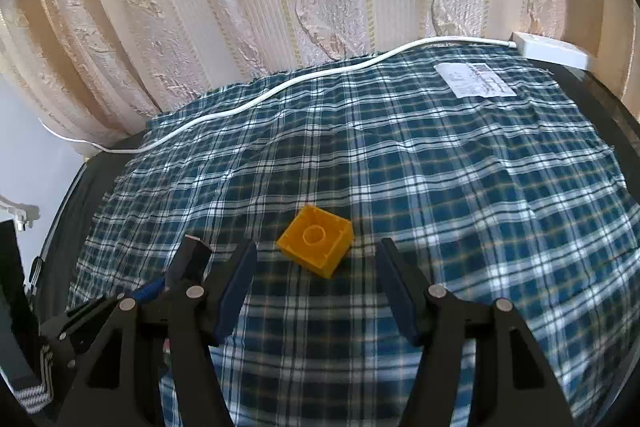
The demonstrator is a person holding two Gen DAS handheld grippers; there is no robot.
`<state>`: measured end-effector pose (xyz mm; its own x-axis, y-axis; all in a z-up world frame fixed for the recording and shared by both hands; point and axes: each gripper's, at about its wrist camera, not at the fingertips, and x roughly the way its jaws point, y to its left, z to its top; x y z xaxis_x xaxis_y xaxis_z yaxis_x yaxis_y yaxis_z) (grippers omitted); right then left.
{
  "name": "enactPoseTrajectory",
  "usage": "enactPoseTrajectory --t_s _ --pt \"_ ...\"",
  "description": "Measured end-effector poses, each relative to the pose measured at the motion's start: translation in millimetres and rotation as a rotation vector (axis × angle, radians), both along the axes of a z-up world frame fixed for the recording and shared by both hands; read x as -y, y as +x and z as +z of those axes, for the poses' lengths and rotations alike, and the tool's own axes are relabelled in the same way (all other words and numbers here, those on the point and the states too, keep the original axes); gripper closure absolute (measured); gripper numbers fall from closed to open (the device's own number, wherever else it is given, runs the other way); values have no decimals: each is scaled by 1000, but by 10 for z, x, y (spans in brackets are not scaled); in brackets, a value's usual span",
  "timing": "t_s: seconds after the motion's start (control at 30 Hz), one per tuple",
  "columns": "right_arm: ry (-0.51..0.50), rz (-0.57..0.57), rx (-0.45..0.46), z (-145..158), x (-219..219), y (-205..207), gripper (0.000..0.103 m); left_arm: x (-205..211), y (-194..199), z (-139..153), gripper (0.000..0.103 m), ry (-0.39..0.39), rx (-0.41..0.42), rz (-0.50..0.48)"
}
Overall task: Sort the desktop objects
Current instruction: 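Move the right tool onto the yellow Lego block and close while the left tool holds the tube, then carry the yellow block into the bowl with the right tool while the left tool carries the tube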
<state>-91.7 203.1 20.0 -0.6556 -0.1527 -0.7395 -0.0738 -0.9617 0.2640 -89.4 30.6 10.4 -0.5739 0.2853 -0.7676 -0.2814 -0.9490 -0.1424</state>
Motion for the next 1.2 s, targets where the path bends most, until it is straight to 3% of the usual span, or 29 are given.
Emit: enactPoseTrajectory --t_s 0.07,0.3,0.53,0.87,1.2 --pt "14 0 11 -24 37 -54 37 0 -16 0 79 1 1 -2" --pt "42 -13 33 -95 39 -143 53 0 -43 -9 79 8 4 -5" --pt "57 -10 13 -29 65 -46 54 -26 -22 28 79 -7 -16 -7" --pt "54 -16 -61 258 17 319 54 -11 86 215 79 71 -55 -25" --pt "29 -65 -93 405 -159 736 54 -210 270 339 79 93 -84 -106"
